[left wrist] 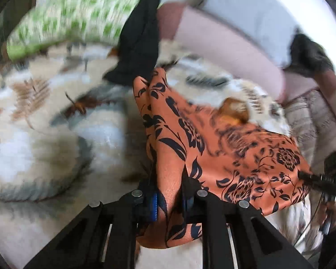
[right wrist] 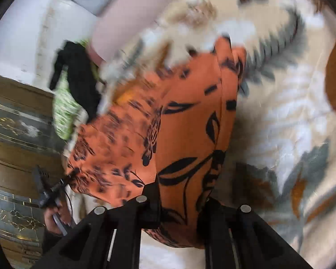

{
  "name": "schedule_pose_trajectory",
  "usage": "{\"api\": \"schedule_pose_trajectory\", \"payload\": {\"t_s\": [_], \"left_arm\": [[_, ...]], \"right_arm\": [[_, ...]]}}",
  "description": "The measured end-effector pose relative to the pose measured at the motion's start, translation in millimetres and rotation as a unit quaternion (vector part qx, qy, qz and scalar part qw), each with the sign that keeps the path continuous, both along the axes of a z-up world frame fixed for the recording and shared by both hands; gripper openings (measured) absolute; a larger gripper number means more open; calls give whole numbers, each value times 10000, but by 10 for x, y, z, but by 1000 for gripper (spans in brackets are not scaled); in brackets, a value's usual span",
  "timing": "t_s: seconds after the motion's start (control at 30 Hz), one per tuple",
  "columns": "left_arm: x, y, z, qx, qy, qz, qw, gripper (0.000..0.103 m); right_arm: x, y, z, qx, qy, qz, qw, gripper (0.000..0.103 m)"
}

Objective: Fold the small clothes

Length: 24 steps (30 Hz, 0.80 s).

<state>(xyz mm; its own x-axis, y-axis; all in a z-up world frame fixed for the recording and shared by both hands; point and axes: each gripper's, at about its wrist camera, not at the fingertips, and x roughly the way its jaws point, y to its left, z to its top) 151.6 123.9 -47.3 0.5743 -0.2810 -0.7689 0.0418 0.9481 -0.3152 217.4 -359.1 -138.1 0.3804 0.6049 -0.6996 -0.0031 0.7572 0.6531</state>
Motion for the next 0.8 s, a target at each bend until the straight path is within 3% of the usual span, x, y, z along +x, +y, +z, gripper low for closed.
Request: {"api": "schedule_pose_trajectory", "payload": {"t_s": [0.07, 0.13, 0.17, 0.2, 0.23, 0.27, 0.3, 0.33, 0.37, 0.4, 0.5, 0.63, 0.73, 0.8], "left_arm": [[-406, 41, 130, -24, -103, -3, 9999, 16], [-733, 65, 56, -36, 17, 58, 10000, 21], [-891, 67, -88, 28, 181, 73, 9998, 29], [-1038, 75, -348, 62, 421, 61, 9991, 46], [-1129, 107, -667, 3, 783, 92, 9969, 53], [-1159, 153, -909, -29, 1233, 207, 9922, 53], [-1211, 203, -948, -184, 1104, 251, 9934, 53], [-1220, 225, -879, -186, 926, 282, 9951, 54], [-1198, 242, -742, 3, 825, 388, 9958, 54], [-1171, 248, -622, 78, 655, 434, 9969, 54], [-982, 229, -283, 58, 104, 321, 9994, 62], [-568, 65, -359, 493, 114, 12, 9987, 62], [-178, -96, -539, 978, 220, -129, 9949, 62], [-42, -113, -604, 1220, 199, -90, 9923, 53]], "right_arm": [[-337, 20, 289, -49, -269, 145, 9995, 14], [-720, -13, 374, 15, -278, 218, 9994, 14], [-897, -41, 350, 26, -206, 235, 9995, 16], [-1077, -69, 247, -30, -77, 222, 9997, 20], [-1249, -110, 66, -200, 84, 217, 9995, 32], [-1370, -118, -183, -267, 302, 301, 9987, 70], [-1482, -140, -492, -376, 704, 353, 9962, 87], [-1583, -198, -646, -370, 796, 265, 9958, 89], [-1656, -278, -580, -192, 442, 113, 9988, 88], [-1693, -375, -498, -77, 390, -91, 9992, 89], [-1679, -643, -182, -117, -124, -638, 9978, 89], [-1391, -580, -52, -164, -259, -565, 9979, 89], [-1104, -338, -70, -663, -352, -502, 9959, 89], [-897, -181, -94, -964, -376, -635, 9926, 89]]}}
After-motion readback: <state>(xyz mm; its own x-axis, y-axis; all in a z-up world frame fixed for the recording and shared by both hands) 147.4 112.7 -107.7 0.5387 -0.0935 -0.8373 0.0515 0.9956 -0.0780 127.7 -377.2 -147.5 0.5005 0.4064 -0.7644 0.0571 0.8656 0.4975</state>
